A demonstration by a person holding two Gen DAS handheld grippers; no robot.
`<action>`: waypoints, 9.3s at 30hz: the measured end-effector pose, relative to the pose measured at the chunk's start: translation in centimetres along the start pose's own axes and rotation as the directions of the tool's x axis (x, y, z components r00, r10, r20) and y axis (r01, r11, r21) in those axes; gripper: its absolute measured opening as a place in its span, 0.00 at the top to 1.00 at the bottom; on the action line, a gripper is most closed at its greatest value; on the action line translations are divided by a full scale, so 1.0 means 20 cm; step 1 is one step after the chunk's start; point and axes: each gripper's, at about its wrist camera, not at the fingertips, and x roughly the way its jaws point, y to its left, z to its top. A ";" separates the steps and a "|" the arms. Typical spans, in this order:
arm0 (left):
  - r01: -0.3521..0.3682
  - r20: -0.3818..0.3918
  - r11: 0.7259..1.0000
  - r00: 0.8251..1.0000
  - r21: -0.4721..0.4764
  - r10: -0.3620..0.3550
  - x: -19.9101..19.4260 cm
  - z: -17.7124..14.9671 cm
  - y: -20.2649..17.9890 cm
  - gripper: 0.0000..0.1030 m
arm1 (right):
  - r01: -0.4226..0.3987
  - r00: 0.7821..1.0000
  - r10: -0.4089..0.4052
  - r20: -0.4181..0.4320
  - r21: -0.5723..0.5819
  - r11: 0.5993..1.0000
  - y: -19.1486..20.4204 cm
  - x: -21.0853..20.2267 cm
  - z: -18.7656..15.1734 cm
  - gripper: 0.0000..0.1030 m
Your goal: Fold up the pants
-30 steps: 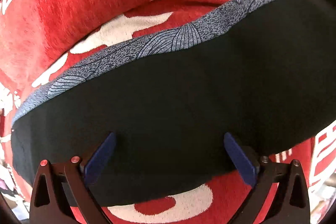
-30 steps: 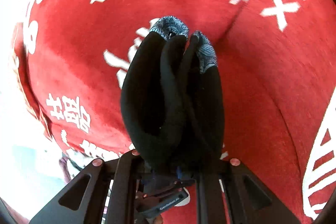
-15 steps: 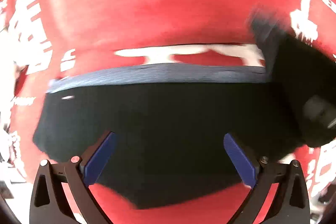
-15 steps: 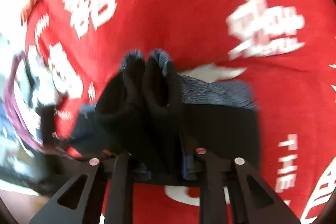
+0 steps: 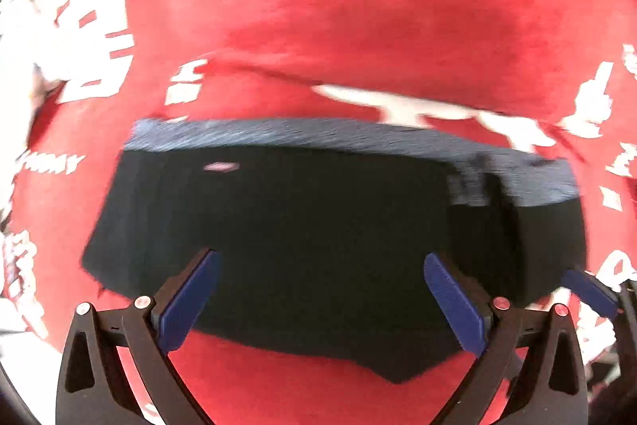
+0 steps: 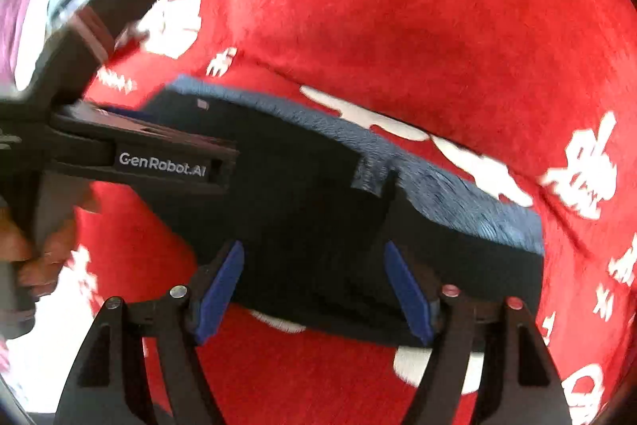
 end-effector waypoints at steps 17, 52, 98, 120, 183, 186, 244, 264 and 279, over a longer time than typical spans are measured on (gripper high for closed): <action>0.445 -0.275 0.892 0.870 0.078 -0.410 0.31 0.04 -0.63 0.87 | -0.164 0.973 0.229 -0.013 0.658 0.735 -0.90 0.04 -0.40 0.62; 0.334 -0.216 0.933 0.929 0.136 -0.301 0.27 -0.08 -0.53 0.90 | -0.066 0.961 0.226 -0.161 0.659 0.750 -1.30 0.46 0.00 0.33; -0.107 -0.130 0.992 0.987 -0.066 0.098 0.12 -0.36 0.10 0.02 | -0.136 0.957 0.222 -0.184 0.392 0.910 -0.30 0.31 0.19 0.46; -0.146 -0.175 0.984 0.976 -0.106 0.126 0.15 -0.37 0.35 0.02 | -0.064 0.951 0.146 -0.273 0.287 0.956 0.00 0.29 0.15 0.23; -0.119 -0.170 0.982 0.981 -0.143 0.094 0.38 -0.51 0.55 0.00 | 0.014 0.908 0.020 -0.418 0.077 0.997 0.38 0.59 0.14 0.14; -0.108 -0.184 0.984 0.980 -0.143 0.081 0.36 -0.48 0.57 0.00 | 0.021 0.906 0.010 -0.422 0.067 0.998 0.40 0.59 0.13 0.14; -0.066 -0.020 0.907 0.998 -0.416 0.063 0.29 -0.11 0.93 0.46 | 0.008 0.904 0.002 -0.428 0.023 1.000 0.51 0.68 0.05 0.06; -0.056 -0.020 0.903 0.998 -0.426 0.052 0.28 -0.12 0.96 0.46 | 0.027 0.902 -0.020 -0.432 0.010 1.000 0.54 0.74 0.04 0.05; 0.309 0.157 0.727 0.950 -0.613 -0.271 0.35 -0.27 1.18 0.20 | 0.024 0.905 -0.015 -0.425 0.016 1.000 0.53 0.73 0.04 0.05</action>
